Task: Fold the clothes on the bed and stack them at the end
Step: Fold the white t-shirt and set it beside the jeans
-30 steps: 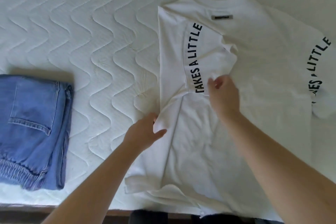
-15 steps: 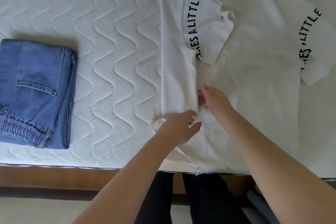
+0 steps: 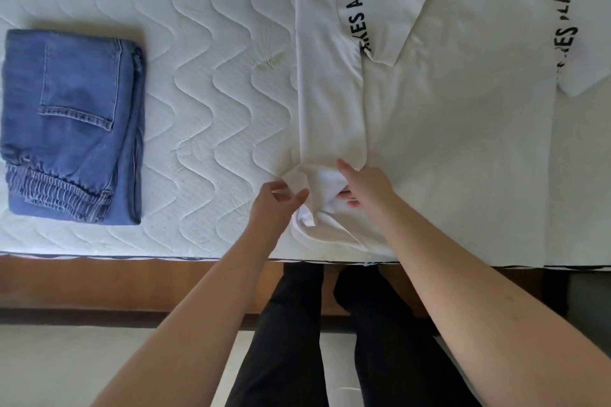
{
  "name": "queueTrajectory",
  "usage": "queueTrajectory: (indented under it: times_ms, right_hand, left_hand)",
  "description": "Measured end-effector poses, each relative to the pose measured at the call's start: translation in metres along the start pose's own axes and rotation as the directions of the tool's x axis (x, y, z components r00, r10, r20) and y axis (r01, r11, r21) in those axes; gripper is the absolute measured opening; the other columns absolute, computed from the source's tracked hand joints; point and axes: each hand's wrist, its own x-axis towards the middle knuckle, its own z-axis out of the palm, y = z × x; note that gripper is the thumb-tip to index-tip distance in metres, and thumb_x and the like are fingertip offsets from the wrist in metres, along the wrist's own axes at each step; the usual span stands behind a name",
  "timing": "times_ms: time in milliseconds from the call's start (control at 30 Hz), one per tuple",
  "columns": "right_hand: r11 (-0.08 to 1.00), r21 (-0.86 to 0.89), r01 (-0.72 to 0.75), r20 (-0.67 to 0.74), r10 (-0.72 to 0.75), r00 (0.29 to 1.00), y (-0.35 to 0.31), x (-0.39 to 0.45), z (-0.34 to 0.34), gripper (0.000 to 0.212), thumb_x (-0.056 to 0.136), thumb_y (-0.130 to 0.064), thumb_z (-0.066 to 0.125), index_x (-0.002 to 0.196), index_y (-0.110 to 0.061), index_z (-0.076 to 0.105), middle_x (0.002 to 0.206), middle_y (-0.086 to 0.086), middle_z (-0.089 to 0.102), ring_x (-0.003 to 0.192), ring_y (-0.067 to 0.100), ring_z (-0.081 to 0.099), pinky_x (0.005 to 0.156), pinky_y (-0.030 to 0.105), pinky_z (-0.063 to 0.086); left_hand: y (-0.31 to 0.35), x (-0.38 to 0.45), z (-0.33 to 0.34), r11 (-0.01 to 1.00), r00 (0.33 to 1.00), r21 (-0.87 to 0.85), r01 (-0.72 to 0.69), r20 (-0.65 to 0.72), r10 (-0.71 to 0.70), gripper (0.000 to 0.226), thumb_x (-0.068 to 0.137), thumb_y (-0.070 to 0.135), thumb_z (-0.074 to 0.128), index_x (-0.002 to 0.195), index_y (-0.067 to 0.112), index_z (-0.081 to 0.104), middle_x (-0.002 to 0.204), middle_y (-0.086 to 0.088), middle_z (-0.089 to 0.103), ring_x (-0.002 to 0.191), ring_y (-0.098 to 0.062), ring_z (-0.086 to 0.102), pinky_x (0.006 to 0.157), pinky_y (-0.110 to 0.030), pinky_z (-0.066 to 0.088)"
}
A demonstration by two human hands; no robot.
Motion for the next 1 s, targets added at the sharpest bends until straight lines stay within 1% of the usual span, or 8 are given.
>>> queueTrajectory:
  times_ms: [133, 300, 433, 533, 633, 733, 833, 1000]
  right_hand:
    - [0.971, 0.223, -0.083, 0.061, 0.071, 0.996, -0.006, 0.0, 0.003, 0.009, 0.087, -0.014, 0.055, 0.082, -0.008, 0.059, 0.081, 0.013, 0.067, 0.074, 0.024, 0.069, 0.069, 0.033, 0.06]
    - [0.894, 0.431, -0.118, 0.272, -0.004, 0.962, 0.0, -0.005, -0.009, 0.022, 0.083, 0.009, 0.038, 0.09, -0.004, 0.055, 0.094, 0.012, 0.062, 0.086, 0.025, 0.064, 0.079, 0.035, 0.057]
    - [0.881, 0.459, -0.115, 0.252, -0.005, 0.968, 0.015, 0.0, -0.02, 0.028, 0.084, 0.011, 0.035, 0.09, -0.007, 0.056, 0.096, 0.009, 0.064, 0.086, 0.023, 0.065, 0.079, 0.035, 0.057]
    - [0.935, 0.352, -0.051, 0.164, -0.008, 0.986, 0.022, 0.003, -0.027, 0.029, 0.088, 0.005, 0.039, 0.086, -0.012, 0.062, 0.087, 0.005, 0.067, 0.074, 0.017, 0.067, 0.059, 0.027, 0.057]
    - [0.956, 0.292, -0.03, 0.108, -0.001, 0.994, 0.03, 0.005, -0.035, 0.019, 0.096, -0.012, 0.047, 0.099, -0.01, 0.066, 0.09, 0.01, 0.071, 0.068, 0.017, 0.07, 0.052, 0.025, 0.055]
    - [0.993, 0.111, -0.034, 0.106, 0.023, 0.994, 0.038, 0.004, -0.04, 0.029, 0.095, -0.036, 0.054, 0.106, -0.012, 0.067, 0.098, 0.011, 0.074, 0.081, 0.022, 0.072, 0.07, 0.034, 0.06]
    - [0.998, -0.042, -0.05, 0.185, 0.057, 0.981, 0.046, -0.012, -0.037, 0.038, 0.092, -0.048, 0.059, 0.106, -0.014, 0.067, 0.096, 0.006, 0.074, 0.082, 0.02, 0.072, 0.064, 0.028, 0.057]
    - [1.0, -0.002, 0.018, 0.206, -0.017, 0.978, 0.061, -0.037, -0.019, 0.025, 0.091, -0.025, 0.067, 0.113, -0.014, 0.064, 0.11, 0.006, 0.07, 0.096, 0.021, 0.068, 0.069, 0.026, 0.056]
  left_hand:
    - [-0.009, -0.004, 0.02, 0.999, 0.998, 0.001, -0.034, -0.053, 0.034, 0.05, 0.078, 0.038, 0.079, 0.117, 0.02, 0.053, 0.106, 0.004, 0.061, 0.095, -0.009, 0.059, 0.064, -0.019, 0.041]
    - [-0.009, -0.021, 0.041, 0.981, 0.987, -0.176, -0.084, -0.149, 0.058, 0.068, 0.077, 0.028, 0.08, 0.131, 0.033, 0.038, 0.097, 0.017, 0.057, 0.085, 0.002, 0.057, 0.057, -0.015, 0.041]
    - [-0.013, -0.036, 0.043, 0.958, 0.933, -0.051, -0.283, -0.248, 0.262, 0.037, 0.079, 0.015, 0.07, 0.108, 0.035, 0.056, 0.091, 0.012, 0.064, 0.082, -0.01, 0.062, 0.059, -0.012, 0.044]
    - [-0.024, -0.045, 0.051, 0.732, 0.749, 0.304, -0.61, -0.082, 0.658, 0.034, 0.073, 0.003, 0.07, 0.103, 0.018, 0.067, 0.097, 0.0, 0.06, 0.09, -0.023, 0.059, 0.076, -0.03, 0.046]
    - [-0.037, -0.049, 0.06, 0.435, 0.597, 0.541, -0.719, 0.162, 0.785, 0.044, 0.069, 0.013, 0.075, 0.112, 0.021, 0.069, 0.097, 0.0, 0.06, 0.09, -0.024, 0.058, 0.083, -0.034, 0.041]
    - [-0.053, -0.048, 0.059, 0.409, 0.631, 0.63, -0.66, 0.17, 0.757, 0.061, 0.069, 0.03, 0.076, 0.128, 0.023, 0.059, 0.11, 0.002, 0.059, 0.101, -0.025, 0.057, 0.089, -0.036, 0.038]
    - [-0.072, -0.048, 0.055, 0.461, 0.683, 0.688, -0.56, 0.069, 0.727, 0.062, 0.074, 0.033, 0.079, 0.13, 0.018, 0.059, 0.12, -0.005, 0.059, 0.112, -0.029, 0.055, 0.096, -0.043, 0.041]
    - [-0.089, -0.053, 0.059, 0.64, 0.792, 0.621, -0.452, -0.05, 0.608, 0.05, 0.08, 0.024, 0.07, 0.128, 0.016, 0.058, 0.127, -0.006, 0.054, 0.118, -0.031, 0.052, 0.101, -0.045, 0.039]
